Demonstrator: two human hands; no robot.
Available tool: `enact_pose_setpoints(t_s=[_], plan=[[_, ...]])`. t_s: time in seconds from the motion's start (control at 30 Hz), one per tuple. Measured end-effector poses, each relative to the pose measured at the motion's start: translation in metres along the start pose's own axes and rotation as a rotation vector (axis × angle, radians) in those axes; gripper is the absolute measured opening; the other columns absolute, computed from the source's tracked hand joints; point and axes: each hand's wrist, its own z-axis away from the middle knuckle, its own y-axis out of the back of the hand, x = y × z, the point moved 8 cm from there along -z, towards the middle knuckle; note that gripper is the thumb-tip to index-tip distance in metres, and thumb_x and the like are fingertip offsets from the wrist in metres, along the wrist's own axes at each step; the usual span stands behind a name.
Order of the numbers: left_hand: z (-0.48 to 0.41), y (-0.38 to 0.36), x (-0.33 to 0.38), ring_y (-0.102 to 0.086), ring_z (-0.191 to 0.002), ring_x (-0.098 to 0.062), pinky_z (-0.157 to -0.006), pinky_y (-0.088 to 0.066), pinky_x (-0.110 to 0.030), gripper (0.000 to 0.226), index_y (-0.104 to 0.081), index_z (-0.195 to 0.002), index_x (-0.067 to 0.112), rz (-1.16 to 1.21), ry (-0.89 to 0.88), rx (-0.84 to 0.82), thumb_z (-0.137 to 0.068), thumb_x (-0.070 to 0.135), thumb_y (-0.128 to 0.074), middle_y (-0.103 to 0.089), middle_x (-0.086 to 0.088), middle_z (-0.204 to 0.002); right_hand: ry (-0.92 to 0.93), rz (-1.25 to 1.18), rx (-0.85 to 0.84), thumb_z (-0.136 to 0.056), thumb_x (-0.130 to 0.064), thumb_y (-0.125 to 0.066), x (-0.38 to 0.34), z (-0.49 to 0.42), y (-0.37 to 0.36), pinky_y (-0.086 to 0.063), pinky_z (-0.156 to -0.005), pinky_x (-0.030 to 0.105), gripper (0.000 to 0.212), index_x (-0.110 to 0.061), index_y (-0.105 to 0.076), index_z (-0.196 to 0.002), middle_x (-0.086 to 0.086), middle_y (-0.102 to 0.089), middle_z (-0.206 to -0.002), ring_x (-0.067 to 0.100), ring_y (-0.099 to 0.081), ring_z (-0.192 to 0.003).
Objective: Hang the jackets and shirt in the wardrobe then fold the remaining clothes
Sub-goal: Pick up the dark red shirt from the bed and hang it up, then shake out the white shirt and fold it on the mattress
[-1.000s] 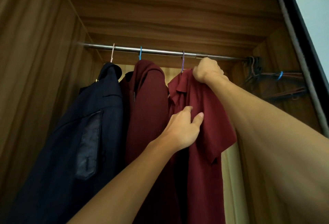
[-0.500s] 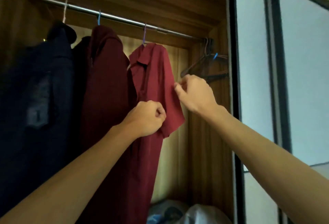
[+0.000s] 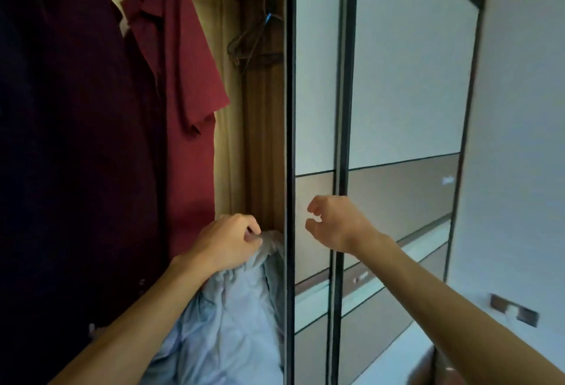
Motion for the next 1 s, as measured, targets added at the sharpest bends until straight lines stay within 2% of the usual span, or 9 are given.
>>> enact_pose_setpoints(t_s=[0.13,0.27,0.37,0.53,0.63,0.7,0.77,0.87,1.0], plan=[[0.027,-0.031,0.021,-0.069,-0.094,-0.013,-0.085,-0.054,-0.031,0.020,-0.071,-0.105,0.025,0.034,-0.086,-0.045,-0.088,0.032,-0.066,-0.075,0.008,-0.099,-0.114,0.030,-0.009,-0.095,-0.030,-0.055,0.027,0.067,-0.010,-0.052,-0.094,0.037,0.036,-0.015,-0.060,-0.127,0.005,-0.064,-0.126,0.023,-0.061,-0.109],[0.056,-0.064,0.040,-0.068,-0.091,-0.013,-0.084,-0.055,-0.036,0.021,-0.069,-0.105,0.028,0.029,-0.200,-0.153,-0.087,0.039,-0.066,-0.073,0.010,-0.093,-0.229,0.047,0.009,-0.095,-0.028,-0.055,0.035,0.136,-0.013,-0.054,-0.092,0.039,0.034,-0.013,-0.062,-0.125,0.006,-0.066,-0.122,0.025,-0.063,-0.107],[0.083,-0.084,0.059,-0.064,-0.093,-0.014,-0.082,-0.052,-0.031,0.020,-0.067,-0.106,0.029,0.039,-0.289,-0.229,-0.088,0.039,-0.064,-0.068,0.013,-0.089,-0.307,0.047,0.033,-0.096,-0.025,-0.055,0.032,0.191,-0.011,-0.051,-0.096,0.033,0.037,-0.013,-0.060,-0.130,0.004,-0.064,-0.128,0.021,-0.061,-0.113],[0.145,-0.122,0.106,-0.065,-0.087,-0.008,-0.082,-0.055,-0.033,0.026,-0.066,-0.110,0.031,0.091,-0.447,-0.405,-0.088,0.044,-0.063,-0.066,0.016,-0.092,-0.454,0.039,0.016,-0.096,-0.028,-0.057,0.030,0.287,-0.006,-0.049,-0.101,0.033,0.039,-0.017,-0.059,-0.133,0.000,-0.060,-0.134,0.020,-0.058,-0.119],[0.192,-0.137,0.143,-0.065,-0.089,-0.008,-0.080,-0.054,-0.029,0.023,-0.064,-0.111,0.031,0.146,-0.550,-0.489,-0.091,0.043,-0.062,-0.067,0.013,-0.098,-0.539,0.040,0.020,-0.095,-0.028,-0.057,0.034,0.343,-0.005,-0.055,-0.093,0.035,0.031,-0.021,-0.063,-0.125,-0.003,-0.063,-0.127,0.017,-0.062,-0.110],[0.223,-0.147,0.168,-0.065,-0.086,-0.010,-0.076,-0.054,-0.029,0.023,-0.065,-0.109,0.027,0.174,-0.624,-0.532,-0.092,0.042,-0.061,-0.068,0.010,-0.098,-0.609,0.055,0.018,-0.095,-0.024,-0.055,0.038,0.381,-0.001,-0.054,-0.087,0.028,0.027,-0.019,-0.065,-0.120,-0.002,-0.065,-0.123,0.017,-0.062,-0.106],[0.251,-0.158,0.190,-0.064,-0.085,-0.009,-0.069,-0.048,-0.024,0.022,-0.063,-0.109,0.027,0.172,-0.684,-0.567,-0.094,0.042,-0.061,-0.067,0.012,-0.097,-0.692,0.052,0.014,-0.095,-0.027,-0.056,0.041,0.425,0.004,-0.050,-0.083,0.021,0.032,-0.020,-0.062,-0.126,-0.005,-0.063,-0.127,0.017,-0.061,-0.109],[0.299,-0.175,0.223,-0.061,-0.085,-0.006,-0.064,-0.041,-0.017,0.026,-0.062,-0.117,0.029,0.147,-0.783,-0.629,-0.096,0.043,-0.059,-0.064,0.013,-0.099,-0.807,0.067,-0.005,-0.096,-0.031,-0.057,0.042,0.501,0.015,-0.054,-0.094,0.031,0.039,-0.021,-0.058,-0.134,-0.004,-0.059,-0.133,0.018,-0.060,-0.114],[0.378,-0.192,0.280,-0.062,-0.093,-0.007,-0.080,-0.052,-0.022,0.029,-0.062,-0.122,0.027,0.129,-0.923,-0.718,-0.096,0.041,-0.060,-0.068,0.009,-0.110,-0.963,0.130,0.007,-0.096,-0.028,-0.058,0.039,0.615,0.040,-0.047,-0.103,0.030,0.042,-0.017,-0.056,-0.137,0.001,-0.057,-0.138,0.019,-0.055,-0.125]])
